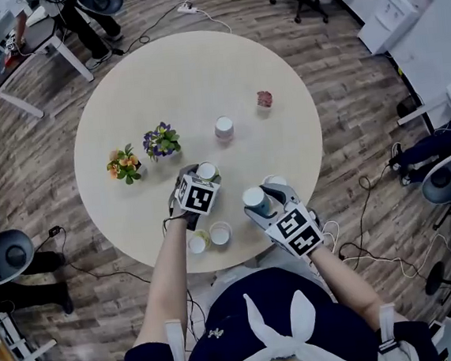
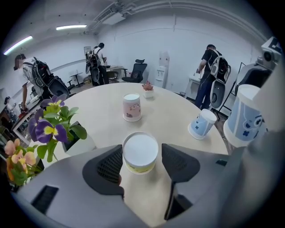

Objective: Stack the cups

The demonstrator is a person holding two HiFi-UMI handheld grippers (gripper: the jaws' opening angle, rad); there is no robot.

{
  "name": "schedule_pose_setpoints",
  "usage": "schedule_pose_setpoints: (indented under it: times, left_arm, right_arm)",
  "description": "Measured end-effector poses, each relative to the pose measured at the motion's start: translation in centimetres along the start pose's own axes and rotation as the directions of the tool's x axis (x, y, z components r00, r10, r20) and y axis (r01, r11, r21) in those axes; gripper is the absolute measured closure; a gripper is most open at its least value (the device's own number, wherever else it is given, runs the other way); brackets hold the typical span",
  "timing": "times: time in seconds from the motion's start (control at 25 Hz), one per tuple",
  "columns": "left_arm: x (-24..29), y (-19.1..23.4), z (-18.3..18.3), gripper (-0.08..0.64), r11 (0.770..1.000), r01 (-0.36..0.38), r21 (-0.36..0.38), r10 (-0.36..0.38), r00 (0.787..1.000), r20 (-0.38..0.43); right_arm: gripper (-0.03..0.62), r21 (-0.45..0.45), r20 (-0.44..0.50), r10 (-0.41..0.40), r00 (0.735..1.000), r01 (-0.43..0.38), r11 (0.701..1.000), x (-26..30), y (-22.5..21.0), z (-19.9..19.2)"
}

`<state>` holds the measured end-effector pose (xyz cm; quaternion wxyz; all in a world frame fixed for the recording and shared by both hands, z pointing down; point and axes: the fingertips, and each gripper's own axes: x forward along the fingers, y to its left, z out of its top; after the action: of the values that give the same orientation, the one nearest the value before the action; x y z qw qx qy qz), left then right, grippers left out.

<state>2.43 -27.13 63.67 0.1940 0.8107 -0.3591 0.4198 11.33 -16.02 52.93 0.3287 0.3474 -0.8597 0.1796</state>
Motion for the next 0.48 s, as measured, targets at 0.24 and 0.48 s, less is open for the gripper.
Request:
schedule_pose_setpoints:
  times: [0.24,0.48]
  left_arm:
    - [-0.6,0.6,-0.4,0.304,0.999,-0.024,-0.022,0.024,0.999,0.028]
    - [-3.4,2.3,-0.8,0.304,0.991,-0.046,-0.126,0.057,0.994,0.09]
  right_arm:
    - [0.334,-0.007,-0.013,0.021,1.0,-0.021,1.0,0.7,0.5,-0.1]
    - [0.334,-0.029,-0.009,0.03,0.999,-0.031,0.999,1.3,1.3,0.6]
